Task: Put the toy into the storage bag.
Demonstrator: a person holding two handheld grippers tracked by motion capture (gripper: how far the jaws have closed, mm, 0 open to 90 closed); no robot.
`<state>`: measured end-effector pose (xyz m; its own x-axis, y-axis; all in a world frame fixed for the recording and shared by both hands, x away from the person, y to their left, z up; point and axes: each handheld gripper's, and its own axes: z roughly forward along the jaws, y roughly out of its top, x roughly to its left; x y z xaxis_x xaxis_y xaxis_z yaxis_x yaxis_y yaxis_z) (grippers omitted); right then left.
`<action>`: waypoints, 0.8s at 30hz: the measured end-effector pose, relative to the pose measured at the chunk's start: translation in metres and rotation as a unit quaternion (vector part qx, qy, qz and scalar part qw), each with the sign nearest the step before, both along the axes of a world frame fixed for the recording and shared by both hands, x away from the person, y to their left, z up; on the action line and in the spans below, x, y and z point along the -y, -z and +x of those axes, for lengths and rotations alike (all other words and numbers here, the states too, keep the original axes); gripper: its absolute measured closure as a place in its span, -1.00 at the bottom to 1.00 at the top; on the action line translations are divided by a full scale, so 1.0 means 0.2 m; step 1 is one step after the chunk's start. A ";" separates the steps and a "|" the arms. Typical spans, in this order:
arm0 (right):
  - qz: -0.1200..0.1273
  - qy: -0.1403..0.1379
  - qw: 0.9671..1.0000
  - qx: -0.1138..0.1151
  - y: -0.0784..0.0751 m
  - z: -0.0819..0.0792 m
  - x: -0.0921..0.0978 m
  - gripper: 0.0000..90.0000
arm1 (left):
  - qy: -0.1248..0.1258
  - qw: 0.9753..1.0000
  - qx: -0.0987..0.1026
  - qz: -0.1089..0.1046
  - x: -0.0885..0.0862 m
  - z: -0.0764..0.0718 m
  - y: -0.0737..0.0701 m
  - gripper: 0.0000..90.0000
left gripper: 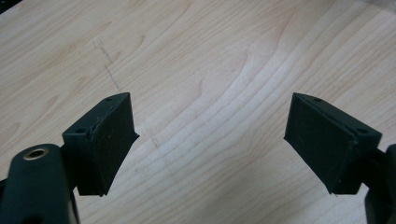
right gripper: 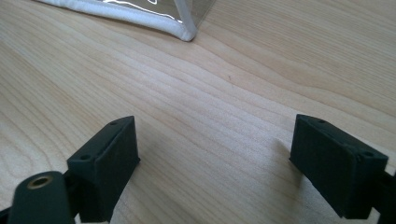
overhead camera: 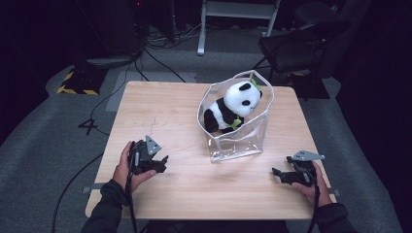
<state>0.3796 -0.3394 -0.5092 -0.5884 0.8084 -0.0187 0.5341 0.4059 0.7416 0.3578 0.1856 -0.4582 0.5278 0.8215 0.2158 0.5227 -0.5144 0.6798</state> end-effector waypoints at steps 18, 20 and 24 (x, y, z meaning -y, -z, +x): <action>0.000 0.000 1.000 0.000 0.00 0.00 0.00 -0.67 | 0.005 1.000 -0.018 -0.024 -0.04 -0.11 0.10 -0.64; 0.000 0.000 1.000 0.000 0.00 0.00 0.00 -0.67 | 0.005 0.999 -0.022 -0.028 -0.05 -0.13 0.11 -0.64; 0.000 0.000 1.000 0.000 0.00 0.00 0.00 -0.67 | 0.004 0.999 -0.025 -0.035 -0.07 -0.15 0.13 -0.64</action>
